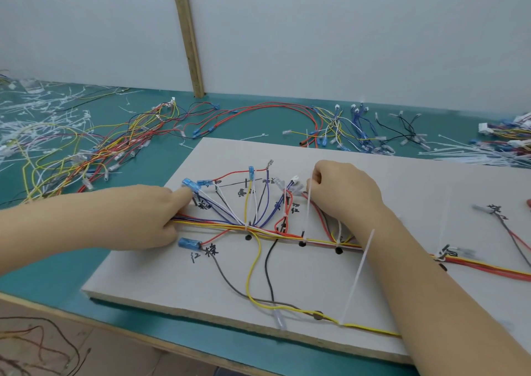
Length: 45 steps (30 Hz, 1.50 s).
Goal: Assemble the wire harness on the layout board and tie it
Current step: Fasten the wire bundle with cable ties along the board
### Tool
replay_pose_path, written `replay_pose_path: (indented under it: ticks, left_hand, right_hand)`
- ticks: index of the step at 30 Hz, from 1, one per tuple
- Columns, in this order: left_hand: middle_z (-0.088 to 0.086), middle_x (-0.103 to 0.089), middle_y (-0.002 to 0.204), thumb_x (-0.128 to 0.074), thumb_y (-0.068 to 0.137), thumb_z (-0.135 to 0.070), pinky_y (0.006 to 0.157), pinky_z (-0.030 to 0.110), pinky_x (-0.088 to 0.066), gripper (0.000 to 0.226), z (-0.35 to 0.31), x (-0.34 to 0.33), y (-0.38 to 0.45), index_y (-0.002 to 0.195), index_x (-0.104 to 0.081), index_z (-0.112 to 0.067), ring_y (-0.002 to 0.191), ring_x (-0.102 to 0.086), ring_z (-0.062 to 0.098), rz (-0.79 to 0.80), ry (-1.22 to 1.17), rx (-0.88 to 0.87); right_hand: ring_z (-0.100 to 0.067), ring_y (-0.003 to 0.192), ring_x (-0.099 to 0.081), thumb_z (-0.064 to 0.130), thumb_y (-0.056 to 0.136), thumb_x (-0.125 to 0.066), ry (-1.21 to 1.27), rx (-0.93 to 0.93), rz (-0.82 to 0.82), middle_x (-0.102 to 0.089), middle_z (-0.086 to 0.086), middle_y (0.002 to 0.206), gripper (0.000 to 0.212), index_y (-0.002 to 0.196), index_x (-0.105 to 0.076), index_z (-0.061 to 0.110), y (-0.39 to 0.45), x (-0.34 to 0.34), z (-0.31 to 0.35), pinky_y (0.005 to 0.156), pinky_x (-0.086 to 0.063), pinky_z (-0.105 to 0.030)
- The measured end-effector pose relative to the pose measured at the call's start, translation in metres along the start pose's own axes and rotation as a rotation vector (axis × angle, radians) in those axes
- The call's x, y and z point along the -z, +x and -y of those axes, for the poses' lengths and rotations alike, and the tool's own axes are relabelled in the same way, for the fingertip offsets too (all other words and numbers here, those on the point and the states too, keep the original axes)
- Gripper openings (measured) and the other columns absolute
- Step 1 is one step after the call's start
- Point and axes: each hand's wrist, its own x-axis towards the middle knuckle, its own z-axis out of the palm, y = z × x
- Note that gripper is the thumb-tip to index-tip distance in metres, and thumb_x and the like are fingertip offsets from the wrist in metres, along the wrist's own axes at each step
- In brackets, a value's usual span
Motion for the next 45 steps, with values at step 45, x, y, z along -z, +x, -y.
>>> replay_pose_path:
  ticks: [45]
  left_hand:
    - [-0.012, -0.048, 0.099, -0.028, 0.087, -0.027, 0.076, 0.023, -0.039, 0.027, -0.045, -0.017, -0.008, 0.113, -0.023, -0.035, 0.09, -0.049, 0.008, -0.392, -0.09, -0.266]
  right_hand:
    - [-0.005, 0.047, -0.056, 0.002, 0.084, -0.061, 0.598, 0.125, 0.238, -0.061, 0.004, 0.064, 0.019, 0.073, -0.067, 0.017, -0.028, 0.068, -0.024, 0.05, -0.051, -0.015]
